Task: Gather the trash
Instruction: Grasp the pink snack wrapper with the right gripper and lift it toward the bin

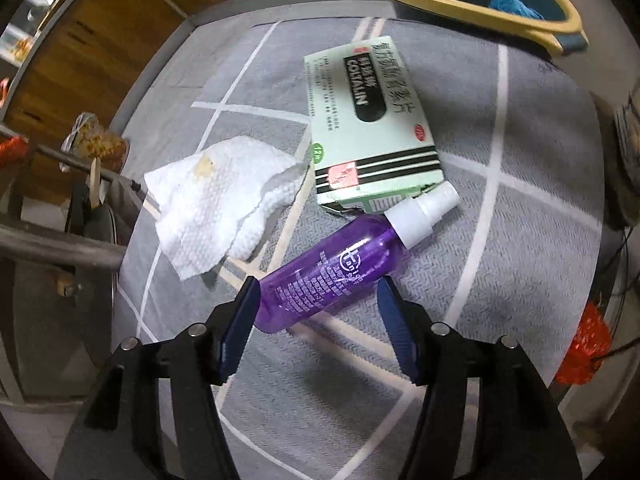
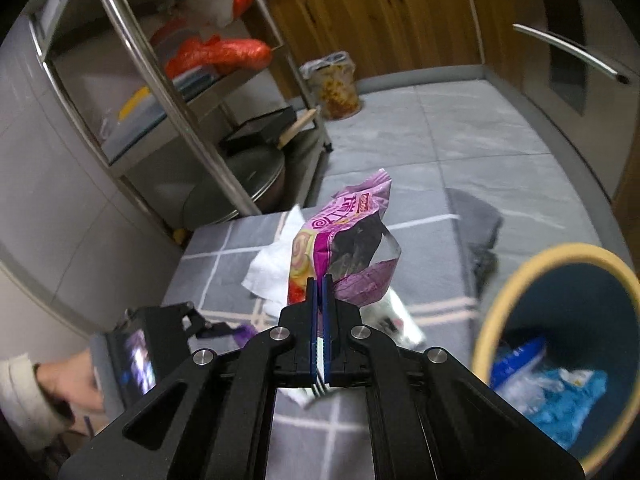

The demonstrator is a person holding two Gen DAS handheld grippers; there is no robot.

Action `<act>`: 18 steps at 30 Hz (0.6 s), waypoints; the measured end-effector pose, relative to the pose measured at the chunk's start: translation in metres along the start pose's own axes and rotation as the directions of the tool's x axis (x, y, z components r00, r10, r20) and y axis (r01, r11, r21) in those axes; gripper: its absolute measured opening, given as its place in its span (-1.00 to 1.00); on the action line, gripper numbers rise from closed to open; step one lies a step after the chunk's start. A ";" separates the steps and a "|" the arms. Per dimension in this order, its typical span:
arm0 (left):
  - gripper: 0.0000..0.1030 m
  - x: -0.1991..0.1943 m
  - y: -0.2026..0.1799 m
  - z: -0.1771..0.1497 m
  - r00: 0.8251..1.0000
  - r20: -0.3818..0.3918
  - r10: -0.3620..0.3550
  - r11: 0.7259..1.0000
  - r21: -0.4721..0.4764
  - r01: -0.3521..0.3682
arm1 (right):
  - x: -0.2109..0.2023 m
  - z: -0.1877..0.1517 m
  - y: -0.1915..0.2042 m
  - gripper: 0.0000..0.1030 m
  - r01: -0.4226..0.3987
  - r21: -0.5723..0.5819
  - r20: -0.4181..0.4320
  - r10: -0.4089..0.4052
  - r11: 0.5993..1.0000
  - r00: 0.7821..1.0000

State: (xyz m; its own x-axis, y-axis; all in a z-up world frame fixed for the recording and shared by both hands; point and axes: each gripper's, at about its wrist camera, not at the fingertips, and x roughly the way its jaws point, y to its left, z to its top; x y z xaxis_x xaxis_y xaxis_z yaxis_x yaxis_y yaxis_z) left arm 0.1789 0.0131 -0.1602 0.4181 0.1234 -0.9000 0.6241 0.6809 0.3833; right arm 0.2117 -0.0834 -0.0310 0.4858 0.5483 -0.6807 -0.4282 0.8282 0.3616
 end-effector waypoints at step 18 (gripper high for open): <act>-1.00 -0.004 -0.033 -0.019 0.996 -0.080 -0.043 0.988 0.142 0.054 | -0.106 -0.043 -0.061 -0.94 0.029 0.160 0.124 -0.049 0.987 0.991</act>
State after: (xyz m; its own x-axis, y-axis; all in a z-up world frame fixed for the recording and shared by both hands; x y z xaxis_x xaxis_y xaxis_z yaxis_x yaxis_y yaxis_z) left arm 0.1444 0.0039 -0.1727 0.3368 0.1517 -0.9293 0.7329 0.5773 0.3599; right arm 0.1531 -0.1971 -0.0084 0.5971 0.5171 -0.6132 -0.2866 0.8515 0.4391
